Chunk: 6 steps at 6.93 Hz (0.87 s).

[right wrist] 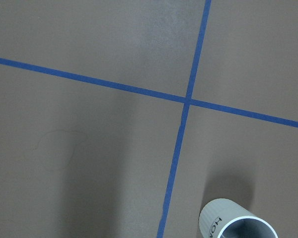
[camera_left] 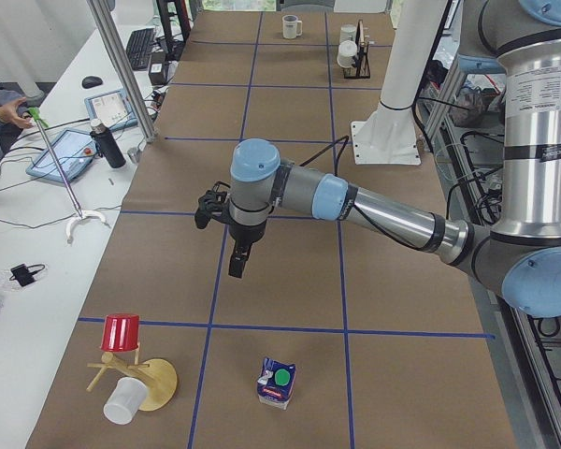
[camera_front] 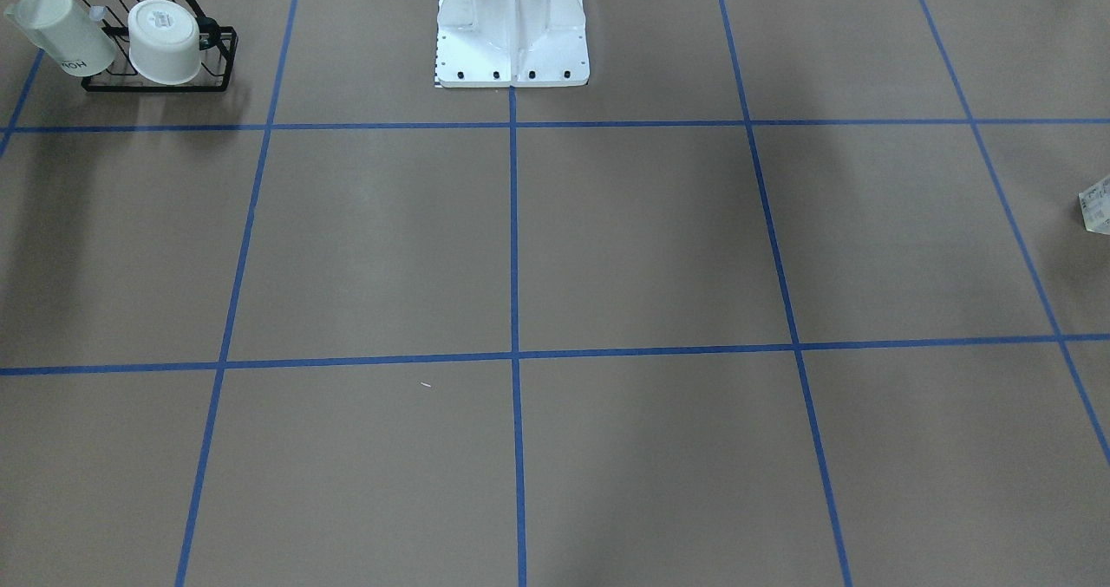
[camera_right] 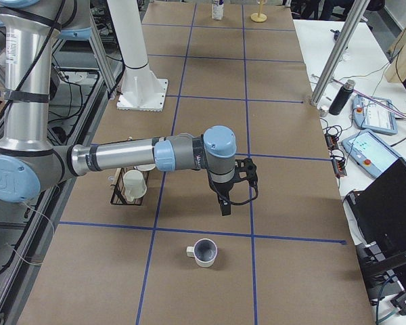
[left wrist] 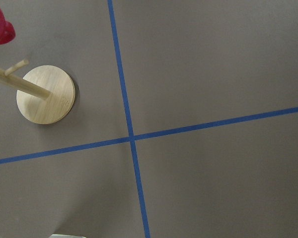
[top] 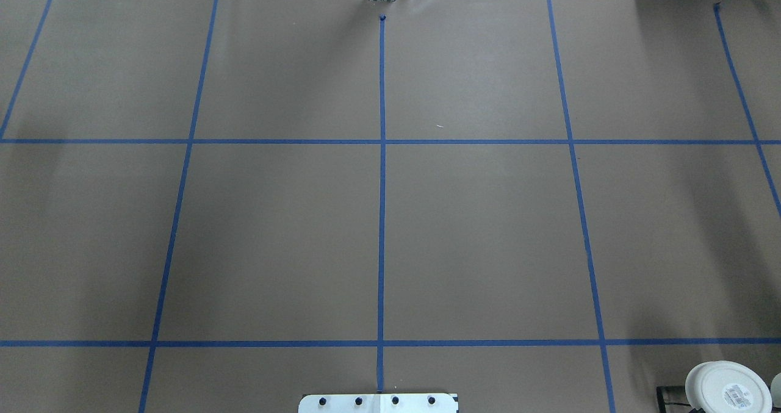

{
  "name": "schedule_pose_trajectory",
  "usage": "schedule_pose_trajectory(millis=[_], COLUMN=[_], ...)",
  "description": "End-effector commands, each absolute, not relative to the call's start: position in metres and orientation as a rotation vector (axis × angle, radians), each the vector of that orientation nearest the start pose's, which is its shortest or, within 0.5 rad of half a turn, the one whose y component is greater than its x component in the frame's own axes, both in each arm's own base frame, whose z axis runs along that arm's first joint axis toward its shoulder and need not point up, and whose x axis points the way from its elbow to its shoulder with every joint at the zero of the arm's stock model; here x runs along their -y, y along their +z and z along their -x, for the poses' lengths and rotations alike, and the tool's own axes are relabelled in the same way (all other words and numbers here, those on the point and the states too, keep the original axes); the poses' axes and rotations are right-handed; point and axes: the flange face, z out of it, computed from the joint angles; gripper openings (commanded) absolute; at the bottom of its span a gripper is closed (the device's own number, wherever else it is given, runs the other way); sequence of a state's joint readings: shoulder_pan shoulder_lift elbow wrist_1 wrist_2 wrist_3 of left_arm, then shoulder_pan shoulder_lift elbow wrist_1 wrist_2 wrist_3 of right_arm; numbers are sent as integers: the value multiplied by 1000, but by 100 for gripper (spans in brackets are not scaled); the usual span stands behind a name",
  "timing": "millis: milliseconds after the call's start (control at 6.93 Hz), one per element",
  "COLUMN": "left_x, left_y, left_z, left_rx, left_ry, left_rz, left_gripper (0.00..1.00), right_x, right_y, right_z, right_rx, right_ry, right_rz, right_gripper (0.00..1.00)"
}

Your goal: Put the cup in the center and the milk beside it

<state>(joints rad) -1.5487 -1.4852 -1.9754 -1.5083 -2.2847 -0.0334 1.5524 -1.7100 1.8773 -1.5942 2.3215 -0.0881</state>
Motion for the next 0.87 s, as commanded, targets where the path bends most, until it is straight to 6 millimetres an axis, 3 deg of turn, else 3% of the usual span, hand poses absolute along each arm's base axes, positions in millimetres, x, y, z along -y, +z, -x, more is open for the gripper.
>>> schedule_pose_trajectory(millis=[0, 144, 288, 433, 577, 721], left_x=[452, 455, 458, 459, 459, 458], left_y=[520, 524, 529, 529, 524, 525], left_z=[58, 57, 57, 57, 58, 58], left_rx=[-720, -721, -721, -721, -721, -720], left_ry=[71, 65, 64, 64, 66, 65], left_rz=[-209, -199, -194, -194, -203, -202], left_gripper=[98, 98, 98, 98, 98, 98], right_x=[418, 406, 403, 406, 424, 424], right_y=[593, 613, 647, 685, 698, 724], right_z=[-56, -56, -56, -66, -77, -79], right_rx=[775, 780, 776, 778, 773, 743], right_ry=[-140, -130, -149, -192, -202, -212], right_rz=[-121, -82, -36, -16, -35, -51], right_gripper=[100, 100, 100, 100, 100, 100])
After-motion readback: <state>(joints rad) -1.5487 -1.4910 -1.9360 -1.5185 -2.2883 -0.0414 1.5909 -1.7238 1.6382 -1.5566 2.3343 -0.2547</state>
